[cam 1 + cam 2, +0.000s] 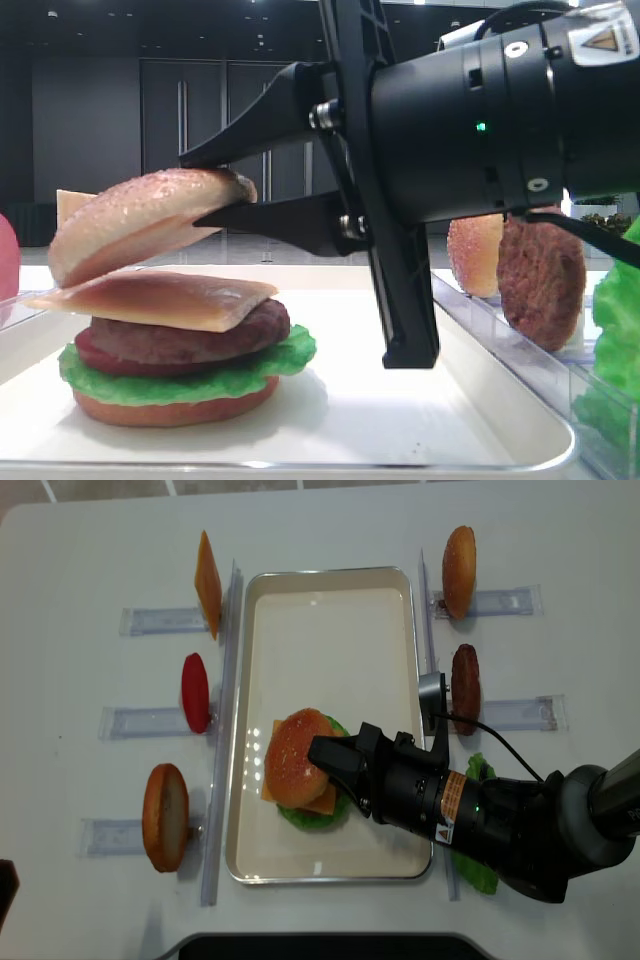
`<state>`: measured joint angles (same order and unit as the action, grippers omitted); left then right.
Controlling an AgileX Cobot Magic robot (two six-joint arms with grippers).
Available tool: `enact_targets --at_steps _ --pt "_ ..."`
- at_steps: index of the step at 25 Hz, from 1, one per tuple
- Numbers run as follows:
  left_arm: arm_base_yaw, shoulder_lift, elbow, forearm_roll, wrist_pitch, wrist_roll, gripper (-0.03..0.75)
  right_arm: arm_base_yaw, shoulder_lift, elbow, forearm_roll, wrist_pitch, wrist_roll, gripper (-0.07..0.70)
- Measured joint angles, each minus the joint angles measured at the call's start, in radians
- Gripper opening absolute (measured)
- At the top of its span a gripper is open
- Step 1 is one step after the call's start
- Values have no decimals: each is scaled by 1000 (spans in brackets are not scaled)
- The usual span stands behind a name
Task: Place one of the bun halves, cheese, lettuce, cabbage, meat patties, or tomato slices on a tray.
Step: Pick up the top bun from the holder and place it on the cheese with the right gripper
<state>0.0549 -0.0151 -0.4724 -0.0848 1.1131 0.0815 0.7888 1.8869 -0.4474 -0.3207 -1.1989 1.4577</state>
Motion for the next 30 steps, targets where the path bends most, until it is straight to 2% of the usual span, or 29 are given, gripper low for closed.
enact_targets --at_steps 5,8,20,30 --pt "0 0 0 0 0 0 -7 0 0 0 -4 -1 -15 284" --pt "0 0 0 0 0 0 -7 0 0 0 -7 -1 -15 321" --pt "0 0 0 0 0 0 -7 0 0 0 -8 0 -69 332" --pt "0 0 0 0 0 0 -7 -1 0 0 -12 38 -121 341"
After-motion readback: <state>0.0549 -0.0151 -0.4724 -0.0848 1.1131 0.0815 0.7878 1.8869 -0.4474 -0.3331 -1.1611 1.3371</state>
